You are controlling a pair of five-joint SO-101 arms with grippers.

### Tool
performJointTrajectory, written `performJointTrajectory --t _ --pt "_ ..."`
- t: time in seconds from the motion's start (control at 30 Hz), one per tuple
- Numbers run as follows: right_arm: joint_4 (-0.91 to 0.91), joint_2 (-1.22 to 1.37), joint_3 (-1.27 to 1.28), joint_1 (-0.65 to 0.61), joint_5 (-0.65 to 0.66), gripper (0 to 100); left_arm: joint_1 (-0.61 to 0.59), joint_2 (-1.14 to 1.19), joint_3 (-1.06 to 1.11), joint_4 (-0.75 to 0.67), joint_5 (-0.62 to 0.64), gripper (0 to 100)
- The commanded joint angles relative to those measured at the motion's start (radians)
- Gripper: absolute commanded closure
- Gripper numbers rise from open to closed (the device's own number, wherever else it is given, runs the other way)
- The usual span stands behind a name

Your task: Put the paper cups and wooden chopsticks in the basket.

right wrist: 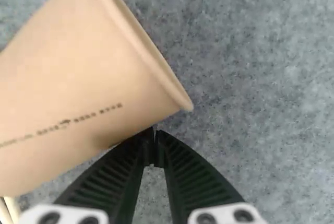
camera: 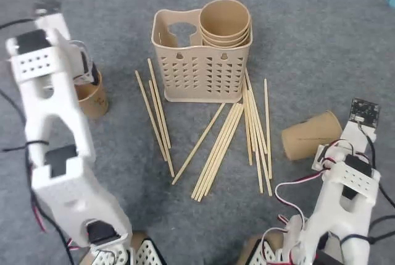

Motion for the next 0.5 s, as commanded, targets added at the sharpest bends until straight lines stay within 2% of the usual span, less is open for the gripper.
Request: performJointTrajectory --t 0.0,0.13,0.47 --pt "-0.01 0.008 0.002 0.012 0.014 99.1 0.043 0.04 -0.12 0.058 -0.054 84" --pt "-0.01 0.008 0.003 0.012 0.015 99.1 0.058 0.078 -0.193 0.072 -0.097 84" --pt "-0.012 0.008 0.003 0.007 0.015 99.0 0.055 0.078 -0.292 0.074 -0.098 84"
